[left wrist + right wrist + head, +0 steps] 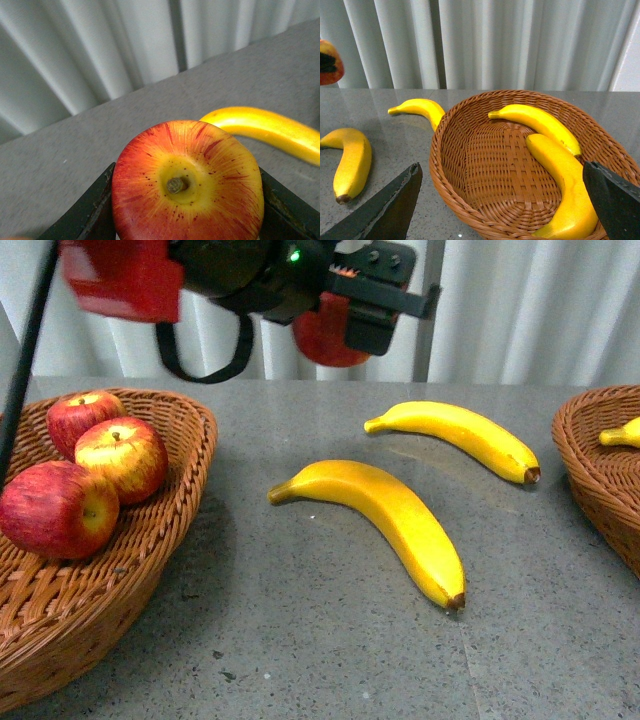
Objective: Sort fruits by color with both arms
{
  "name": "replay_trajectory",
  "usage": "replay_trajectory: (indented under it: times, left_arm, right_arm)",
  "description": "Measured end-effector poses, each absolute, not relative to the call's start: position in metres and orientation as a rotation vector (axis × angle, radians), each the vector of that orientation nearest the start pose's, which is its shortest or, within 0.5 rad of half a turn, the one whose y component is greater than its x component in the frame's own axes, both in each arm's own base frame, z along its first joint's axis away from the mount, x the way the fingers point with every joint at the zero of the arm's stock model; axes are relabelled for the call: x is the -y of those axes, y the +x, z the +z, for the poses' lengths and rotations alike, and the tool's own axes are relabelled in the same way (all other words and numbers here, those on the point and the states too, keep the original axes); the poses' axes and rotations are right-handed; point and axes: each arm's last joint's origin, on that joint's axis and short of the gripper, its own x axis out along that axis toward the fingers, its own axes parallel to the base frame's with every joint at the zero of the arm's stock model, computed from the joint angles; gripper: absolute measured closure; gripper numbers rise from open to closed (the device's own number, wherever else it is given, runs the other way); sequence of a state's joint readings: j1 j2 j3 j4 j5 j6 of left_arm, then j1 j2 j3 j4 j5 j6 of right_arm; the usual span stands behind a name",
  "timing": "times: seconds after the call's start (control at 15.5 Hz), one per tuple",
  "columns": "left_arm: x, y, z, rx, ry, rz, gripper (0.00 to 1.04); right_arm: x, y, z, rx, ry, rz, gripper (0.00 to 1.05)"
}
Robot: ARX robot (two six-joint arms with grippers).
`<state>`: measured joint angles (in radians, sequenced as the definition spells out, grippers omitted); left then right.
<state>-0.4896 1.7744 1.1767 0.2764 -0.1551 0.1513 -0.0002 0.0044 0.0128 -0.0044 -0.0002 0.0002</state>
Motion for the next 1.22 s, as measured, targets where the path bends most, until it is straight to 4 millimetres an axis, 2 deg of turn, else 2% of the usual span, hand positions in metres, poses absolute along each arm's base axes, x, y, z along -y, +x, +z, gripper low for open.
replay_trajectory:
  times: [0.13, 0.19, 0.26, 0.32, 0.45, 0.64, 0.77, 0.97, 1.16, 1.22]
  left_arm:
    - [0.171, 0.336, 0.237, -0.294, 0.239, -0.287, 0.39]
    - [0.163, 0.303, 0.238, -0.262, 0.231, -0.234, 0.39]
    - [0.150, 0.272, 0.233, -0.254, 0.253, -0.096, 0.39]
    - [0.128, 0.257, 0.231, -0.249, 0.216, 0.073, 0.39]
    - [0.117, 0.248, 0.218, -0.288, 0.198, 0.130, 0.39]
    - [0.112, 0.244, 0.222, -0.276, 0.157, 0.143, 0.06]
    - [0.110, 0.239, 0.233, -0.222, 0.121, 0.144, 0.07]
    - [0.098, 0.217, 0.248, -0.162, 0.058, 0.164, 0.07]
    - [0.075, 0.192, 0.256, -0.116, -0.028, 0.196, 0.07]
    - [0.064, 0.185, 0.254, -0.045, -0.070, 0.142, 0.13]
  right_arm:
    - [0.000, 0.097, 0.167, 0.004, 0.000, 0.000, 0.07]
    - [0.000, 0.097, 0.167, 0.004, 0.000, 0.000, 0.07]
    - [0.000, 0.097, 0.167, 0.004, 0.000, 0.000, 0.07]
    - [0.000, 0.097, 0.167, 0.004, 0.000, 0.000, 0.07]
    - [0.000, 0.097, 0.167, 0.004, 0.000, 0.000, 0.07]
    - [0.000, 0.097, 0.167, 0.004, 0.000, 0.000, 0.07]
    - [0.000, 0.097, 0.167, 0.004, 0.000, 0.000, 0.07]
    - [0.000, 0.097, 0.167, 0.004, 0.000, 0.000, 0.07]
    - [0.000, 0.097, 0.167, 0.004, 0.000, 0.000, 0.07]
    - [0.000, 0.097, 0.167, 0.004, 0.000, 0.000, 0.07]
